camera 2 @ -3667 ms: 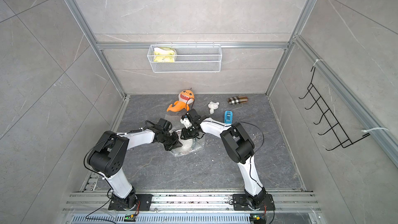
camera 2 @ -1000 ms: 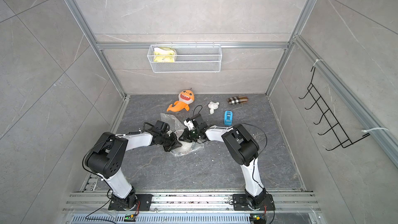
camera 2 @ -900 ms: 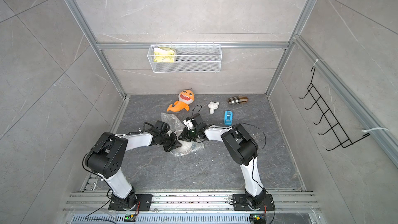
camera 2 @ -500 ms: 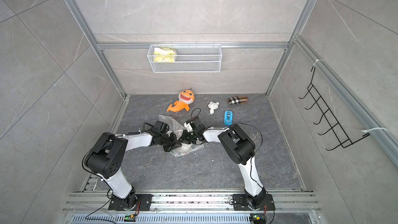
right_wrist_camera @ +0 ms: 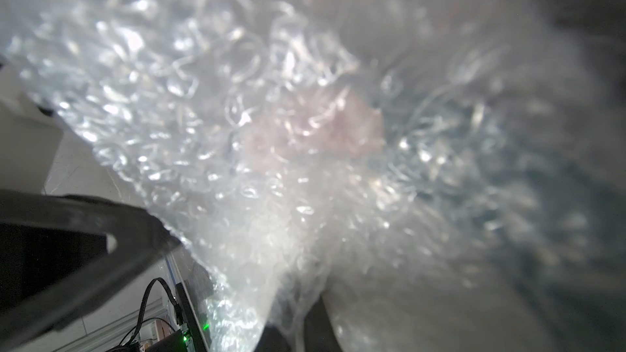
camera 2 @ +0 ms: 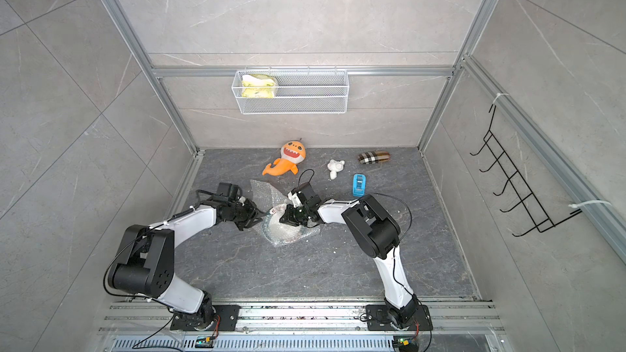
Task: Wrap dinner plates in bubble wrap
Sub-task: Wrap the plate in the bubble wrap.
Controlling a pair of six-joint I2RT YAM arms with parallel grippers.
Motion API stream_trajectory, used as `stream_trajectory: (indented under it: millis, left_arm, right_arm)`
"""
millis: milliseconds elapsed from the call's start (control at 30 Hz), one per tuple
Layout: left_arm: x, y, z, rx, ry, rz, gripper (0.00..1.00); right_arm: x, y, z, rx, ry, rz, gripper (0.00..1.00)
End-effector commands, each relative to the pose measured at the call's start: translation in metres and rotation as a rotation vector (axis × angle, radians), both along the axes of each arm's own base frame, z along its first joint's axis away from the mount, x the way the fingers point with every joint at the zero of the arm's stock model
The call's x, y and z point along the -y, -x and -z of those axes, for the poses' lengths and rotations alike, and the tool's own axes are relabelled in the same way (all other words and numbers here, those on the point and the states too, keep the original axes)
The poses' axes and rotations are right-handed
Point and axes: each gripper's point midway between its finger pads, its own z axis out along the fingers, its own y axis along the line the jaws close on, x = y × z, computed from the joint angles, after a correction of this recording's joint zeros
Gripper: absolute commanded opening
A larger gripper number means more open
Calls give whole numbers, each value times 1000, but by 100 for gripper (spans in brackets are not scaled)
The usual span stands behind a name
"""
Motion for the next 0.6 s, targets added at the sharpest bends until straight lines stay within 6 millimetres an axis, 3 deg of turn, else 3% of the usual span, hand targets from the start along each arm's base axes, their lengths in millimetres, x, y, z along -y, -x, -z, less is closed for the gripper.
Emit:
stream_trajectory:
  millis: [0,100,300,467,567]
  left_arm:
    - [-31,-36,-25,126,-71,-40,38]
    - [-38,-74,-35,224,-152,28,47]
    - [-43,-146,-41,409,-187,117,49]
    - [-42,-172,-38,523,-205,201,50]
    - [-43,-180,-31,506,-211,204,52]
  right_arm:
    - [30,42,74,-164,211,-20,8]
    - [31,44,76,-165,214,-23,8]
    - [31,46,77,-171,197,-22,8]
    - [29,47,76,-169,186,-31,8]
    - [28,47,76,-168,181,-38,8]
